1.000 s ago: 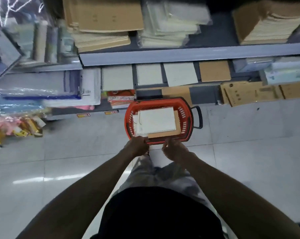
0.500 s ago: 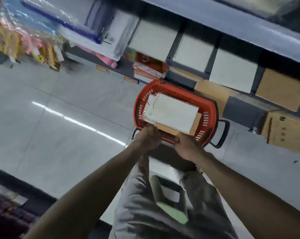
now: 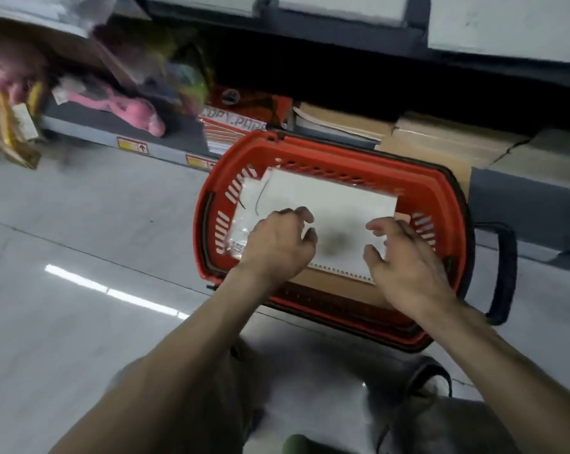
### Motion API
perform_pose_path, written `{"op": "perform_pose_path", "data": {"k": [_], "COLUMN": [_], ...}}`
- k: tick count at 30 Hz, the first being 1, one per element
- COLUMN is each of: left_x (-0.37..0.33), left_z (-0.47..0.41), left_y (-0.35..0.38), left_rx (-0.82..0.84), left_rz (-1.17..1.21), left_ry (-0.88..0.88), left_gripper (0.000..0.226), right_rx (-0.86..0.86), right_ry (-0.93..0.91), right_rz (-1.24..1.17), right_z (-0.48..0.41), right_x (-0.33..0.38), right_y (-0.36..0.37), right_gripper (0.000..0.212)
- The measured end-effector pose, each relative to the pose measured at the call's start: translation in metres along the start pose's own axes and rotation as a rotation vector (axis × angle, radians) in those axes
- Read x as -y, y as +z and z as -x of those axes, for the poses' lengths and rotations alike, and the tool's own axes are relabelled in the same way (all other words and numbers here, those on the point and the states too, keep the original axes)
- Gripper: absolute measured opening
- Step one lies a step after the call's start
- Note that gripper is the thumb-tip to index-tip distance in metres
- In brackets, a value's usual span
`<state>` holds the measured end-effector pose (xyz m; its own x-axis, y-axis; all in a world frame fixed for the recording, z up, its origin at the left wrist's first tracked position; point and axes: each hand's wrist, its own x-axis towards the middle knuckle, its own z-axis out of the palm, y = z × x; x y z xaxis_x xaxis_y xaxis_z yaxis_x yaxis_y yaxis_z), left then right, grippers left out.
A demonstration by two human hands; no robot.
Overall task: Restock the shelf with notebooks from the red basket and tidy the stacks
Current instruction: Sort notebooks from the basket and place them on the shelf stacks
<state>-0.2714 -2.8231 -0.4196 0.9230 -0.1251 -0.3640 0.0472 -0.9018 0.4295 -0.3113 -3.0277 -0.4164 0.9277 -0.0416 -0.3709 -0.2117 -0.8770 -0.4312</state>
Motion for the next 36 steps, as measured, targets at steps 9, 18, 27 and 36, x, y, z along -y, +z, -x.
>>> {"op": "perform_pose_path", "data": {"k": [9, 18, 27, 36], "left_x": [-0.018, -0.055, -0.071, -0.008], "left_z": [-0.012, 0.060, 0.137, 0.100], "left_y": [0.011, -0.038, -0.082, -0.040], "left_rx": [-0.282, -0.319, -0.404, -0.190], "left_rz": [-0.359, -0.392, -0.312, 0.009], "left_ry": [0.232, 0.250, 0.215, -0.042], "left_gripper": [0.038, 0.034, 0.031, 0.021], "right_rx": [-0.203, -0.263, -0.424, -0.199], "right_ry": [-0.126, -0.134, -0.154, 0.013], "right_rz": [0.215, 0.362, 0.211, -0.132], "right_z": [-0.003, 0.068, 0.146, 0.121], "right_x": [-0.024, -0.018, -0.006, -0.026], "right_y": [0.010, -0.059, -0.110, -0.041], "right_gripper": [0.047, 0.044, 0.043, 0.025]}}
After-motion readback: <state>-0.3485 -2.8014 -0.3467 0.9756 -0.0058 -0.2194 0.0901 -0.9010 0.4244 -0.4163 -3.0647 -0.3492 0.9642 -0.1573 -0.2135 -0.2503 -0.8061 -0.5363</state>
